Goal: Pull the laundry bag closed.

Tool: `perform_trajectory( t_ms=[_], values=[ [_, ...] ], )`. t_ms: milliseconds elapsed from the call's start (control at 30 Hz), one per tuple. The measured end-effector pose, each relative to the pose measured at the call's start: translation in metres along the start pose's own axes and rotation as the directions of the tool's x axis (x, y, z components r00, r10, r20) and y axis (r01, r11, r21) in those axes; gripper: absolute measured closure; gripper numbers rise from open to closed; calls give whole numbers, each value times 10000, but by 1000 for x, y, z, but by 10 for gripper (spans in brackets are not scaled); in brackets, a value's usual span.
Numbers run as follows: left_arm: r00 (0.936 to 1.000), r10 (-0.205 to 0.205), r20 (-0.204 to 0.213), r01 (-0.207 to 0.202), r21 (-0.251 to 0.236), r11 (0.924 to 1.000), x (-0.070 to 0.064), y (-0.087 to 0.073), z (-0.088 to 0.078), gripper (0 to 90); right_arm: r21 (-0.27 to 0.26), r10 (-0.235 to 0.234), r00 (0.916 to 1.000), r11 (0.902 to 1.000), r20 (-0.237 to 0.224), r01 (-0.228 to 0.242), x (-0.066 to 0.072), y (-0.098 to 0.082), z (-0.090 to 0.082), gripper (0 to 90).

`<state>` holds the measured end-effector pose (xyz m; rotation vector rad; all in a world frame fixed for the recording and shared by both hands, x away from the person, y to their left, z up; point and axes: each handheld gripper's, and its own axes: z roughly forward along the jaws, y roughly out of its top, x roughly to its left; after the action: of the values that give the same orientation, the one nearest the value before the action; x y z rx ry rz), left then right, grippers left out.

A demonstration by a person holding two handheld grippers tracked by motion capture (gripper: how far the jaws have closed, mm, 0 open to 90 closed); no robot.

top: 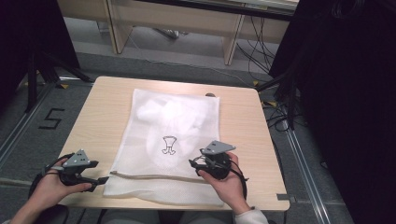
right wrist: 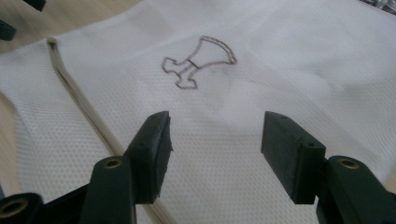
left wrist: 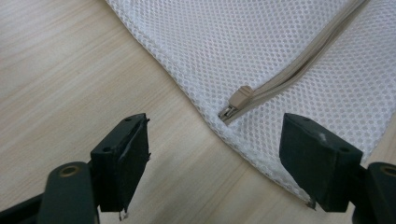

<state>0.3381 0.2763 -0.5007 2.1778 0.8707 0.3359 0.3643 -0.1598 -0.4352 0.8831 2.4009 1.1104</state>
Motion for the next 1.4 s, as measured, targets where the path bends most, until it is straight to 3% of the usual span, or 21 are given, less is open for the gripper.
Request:
perform_trajectory(
  t_ms=[100,133,200,233,367,400,467,567,600,633,733,800,867,933,1033,1100,1133,1233,1300,1367,1400],
  values=[
    [9999,120,-29,-120,-11,9999,1,0,0,240,18,-225,9991,9997,-347,226,7,9,8,454],
    [10000,62,10,-62,38,10000,0,0,0,240,89,-512,9975,9986,-477,517,14,18,16,472],
    [9999,144,-18,-143,47,9999,1,0,0,240,153,-403,9969,9990,-677,414,19,24,20,480],
    [9999,-156,54,156,89,9998,-1,0,0,241,122,-481,9963,9987,-715,491,22,27,22,487],
    [9999,167,4,-167,133,9998,1,1,1,241,125,-581,9931,9981,-1015,597,33,38,34,509],
    [10000,49,60,-49,103,9999,0,0,2,241,125,-581,9931,9981,-1015,597,33,38,34,509],
    [9997,-203,120,202,129,9997,-2,0,2,241,217,-804,9879,9962,-1324,840,40,46,42,510],
    [9999,66,96,-67,132,9999,-1,0,2,242,177,-836,9861,9961,-1433,870,45,52,50,509],
    [9997,-194,128,193,130,9997,-2,0,2,242,49,-867,9850,9961,-1495,884,50,57,57,508],
    [9997,-197,140,195,134,9997,-2,0,2,241,101,-1085,9806,9937,-1632,1116,52,60,60,506],
    [9997,-200,150,198,131,9997,-2,0,2,241,232,-950,9799,9947,-1754,1006,59,64,67,496],
    [9997,-197,159,194,137,9997,-2,0,2,241,157,-1237,9735,9915,-1926,1291,66,70,79,490],
    [9996,293,44,-294,137,9995,1,1,2,241,140,-1166,9748,9925,-1903,1215,69,71,81,489],
    [9996,289,57,-290,148,9995,1,1,2,241,190,-1100,9741,9931,-1974,1160,74,74,88,486],
    [9998,92,162,-94,152,9998,-1,0,2,241,162,-1369,9680,9895,-2101,1434,79,78,96,486],
    [9995,297,61,-298,172,9994,1,0,2,241,344,-1192,9682,9909,-2202,1298,84,80,101,486],
    [9999,80,102,-82,194,9998,-1,0,2,241,305,-1302,9666,9897,-2206,1402,87,81,107,486],
    [9998,48,191,-51,164,9999,-1,0,2,241,560,-1091,9643,9904,-2413,1261,93,82,113,490],
    [9999,49,137,-52,200,9998,-1,0,2,241,529,-1271,9619,9882,-2421,1439,95,82,118,497],
    [9993,-283,224,280,151,9995,-2,-1,3,241,597,-1107,9622,9898,-2487,1293,97,82,120,503],
    [9994,-252,236,247,195,9995,-2,-1,3,241,597,-1253,9603,9877,-2491,1444,98,82,122,508]
  ],
)
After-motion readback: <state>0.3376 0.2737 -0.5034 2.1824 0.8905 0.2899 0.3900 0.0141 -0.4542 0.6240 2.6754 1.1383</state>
